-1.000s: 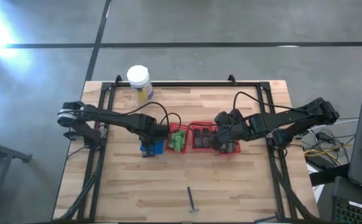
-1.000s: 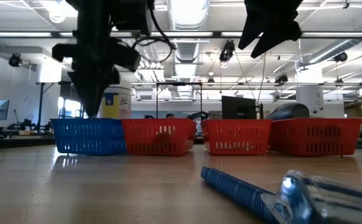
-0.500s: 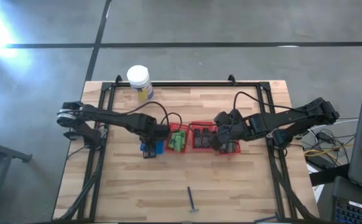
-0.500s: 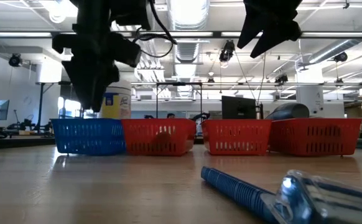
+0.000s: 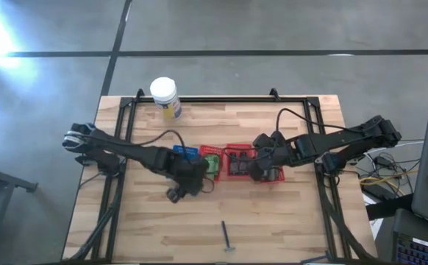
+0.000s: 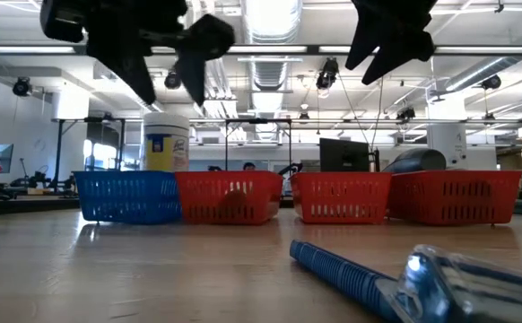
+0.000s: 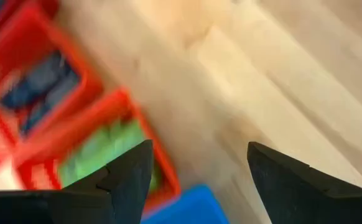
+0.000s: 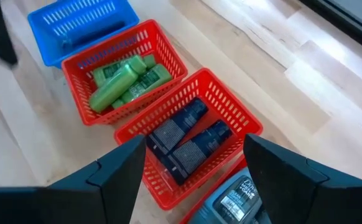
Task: Pick & Place Travel size toiletries
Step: Put the blue razor into the blue basket
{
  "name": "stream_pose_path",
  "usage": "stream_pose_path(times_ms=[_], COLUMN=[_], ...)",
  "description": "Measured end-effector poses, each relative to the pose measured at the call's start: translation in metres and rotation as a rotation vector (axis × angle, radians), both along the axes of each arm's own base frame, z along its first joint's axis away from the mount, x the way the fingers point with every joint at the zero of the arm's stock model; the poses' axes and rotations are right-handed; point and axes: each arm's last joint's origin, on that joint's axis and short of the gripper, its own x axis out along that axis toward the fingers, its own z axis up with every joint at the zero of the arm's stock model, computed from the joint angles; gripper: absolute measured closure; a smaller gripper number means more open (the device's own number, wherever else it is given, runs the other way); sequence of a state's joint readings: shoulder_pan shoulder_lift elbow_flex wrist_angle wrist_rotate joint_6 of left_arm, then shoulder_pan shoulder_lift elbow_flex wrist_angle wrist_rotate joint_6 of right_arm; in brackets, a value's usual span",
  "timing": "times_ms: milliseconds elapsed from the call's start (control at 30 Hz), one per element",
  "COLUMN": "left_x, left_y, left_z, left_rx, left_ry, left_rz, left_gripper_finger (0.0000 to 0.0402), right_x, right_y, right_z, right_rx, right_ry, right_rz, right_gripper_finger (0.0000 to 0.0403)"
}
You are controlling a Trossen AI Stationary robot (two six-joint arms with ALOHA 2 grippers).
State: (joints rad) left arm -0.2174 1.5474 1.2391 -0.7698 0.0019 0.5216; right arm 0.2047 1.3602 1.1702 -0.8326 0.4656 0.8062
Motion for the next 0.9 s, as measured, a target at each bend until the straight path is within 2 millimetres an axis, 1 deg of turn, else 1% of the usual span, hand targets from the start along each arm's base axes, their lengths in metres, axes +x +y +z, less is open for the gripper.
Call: stream_pose_path(times_ms=[67, 167, 267, 367, 500, 600, 667, 800, 900], left_x=[0.01, 0.02, 0.021, 0.021, 0.022, 0.029, 0.035, 0.047, 0.052], left_y=[-0.005, -0.008, -0.01, -0.015, -0.022, -0.026, -0.029, -0.036, -0.043], left_z=[-0.006, -0.014, -0.019, -0.02, -0.018, -0.018, -0.022, -0.033, -0.043], left_rx=[-0.017, -0.05, -0.065, -0.068, -0.063, -0.067, -0.085, -0.138, -0.165], left_ry=[-0.037, -0.051, -0.029, -0.029, -0.071, -0.131, -0.159, -0.19, -0.179], left_rz=[-0.041, -0.029, 0.0, -0.008, -0.051, -0.078, -0.099, -0.16, -0.192], left_gripper_finger=[0.0138, 0.0138, 0.0138, 0.0138, 0.0138, 0.0138, 0.0138, 0.0138, 0.0138], right_x=[-0.002, -0.011, -0.025, -0.041, -0.061, -0.075, -0.081, -0.09, -0.095], right_y=[0.0, -0.001, 0.001, 0.006, 0.018, 0.026, 0.031, 0.043, 0.054], right_z=[0.003, 0.013, 0.027, 0.041, 0.05, 0.053, 0.052, 0.04, 0.029], right_rx=[0.012, 0.039, 0.059, 0.085, 0.089, 0.111, 0.171, 0.327, 0.419], right_ry=[-0.015, -0.072, -0.148, -0.222, -0.279, -0.321, -0.348, -0.371, -0.367], right_rz=[-0.01, -0.044, -0.06, -0.028, 0.022, 0.034, 0.014, -0.075, -0.125], right_gripper_finger=[0.0135, 0.0125, 0.0112, 0.01, 0.0087, 0.0077, 0.0071, 0.0059, 0.005])
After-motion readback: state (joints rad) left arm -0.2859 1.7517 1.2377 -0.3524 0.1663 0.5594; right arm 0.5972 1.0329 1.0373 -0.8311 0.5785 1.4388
